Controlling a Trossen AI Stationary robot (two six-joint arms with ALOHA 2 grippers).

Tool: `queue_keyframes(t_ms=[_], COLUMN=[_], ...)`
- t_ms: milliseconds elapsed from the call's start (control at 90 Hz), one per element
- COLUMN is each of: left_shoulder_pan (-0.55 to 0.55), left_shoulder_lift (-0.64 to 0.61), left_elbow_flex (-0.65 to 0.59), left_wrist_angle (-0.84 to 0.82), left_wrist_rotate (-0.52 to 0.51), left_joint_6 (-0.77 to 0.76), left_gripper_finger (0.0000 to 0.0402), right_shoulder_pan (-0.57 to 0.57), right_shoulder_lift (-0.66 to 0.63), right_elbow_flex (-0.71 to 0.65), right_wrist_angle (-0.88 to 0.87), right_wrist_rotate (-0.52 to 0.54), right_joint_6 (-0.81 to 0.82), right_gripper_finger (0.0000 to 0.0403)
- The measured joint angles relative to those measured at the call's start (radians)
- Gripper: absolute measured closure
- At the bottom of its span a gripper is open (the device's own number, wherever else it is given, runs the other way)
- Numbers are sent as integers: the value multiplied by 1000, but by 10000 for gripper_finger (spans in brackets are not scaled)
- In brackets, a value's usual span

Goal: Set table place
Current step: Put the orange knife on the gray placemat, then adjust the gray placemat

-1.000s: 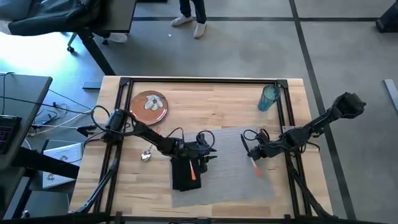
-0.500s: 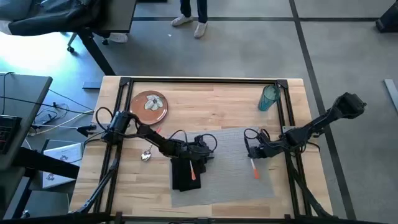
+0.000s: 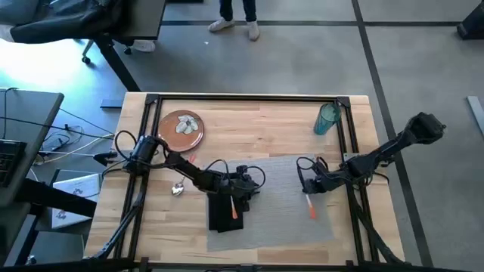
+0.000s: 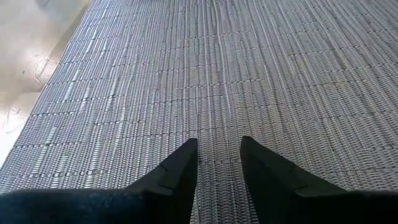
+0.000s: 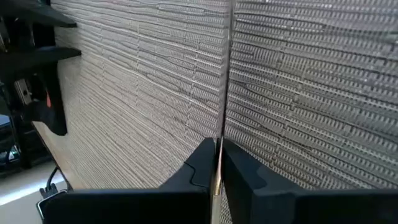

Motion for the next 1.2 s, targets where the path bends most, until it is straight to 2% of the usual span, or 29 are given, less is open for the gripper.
queue_keyframes(t_ms=[189, 311, 578, 889, 1200], left_shoulder_pan=[0, 0, -1, -1, -1], left_shoulder_lift=[1, 2, 3, 4, 4], left_elbow_flex=[-1, -2, -3, -3, -3], left_wrist_angle=[2, 10, 19, 24, 38], left_wrist_rotate=[-3, -3, -2, -2, -1], left_joint_6=[1, 2, 3, 12, 20], left_gripper_finger=[291, 291, 291, 291, 291], right_shoulder_pan=[0, 0, 0, 2, 2], right_shoulder_lift=[0, 0, 1, 2, 2], right_elbow_flex=[0, 1, 22, 176, 245], right_wrist_angle=[9, 10, -31, -391, -486], right_wrist_rotate=[2, 2, 1, -12, 21], right_joint_6=[11, 11, 2, -39, -108], right_gripper_finger=[330, 312, 309, 309, 309])
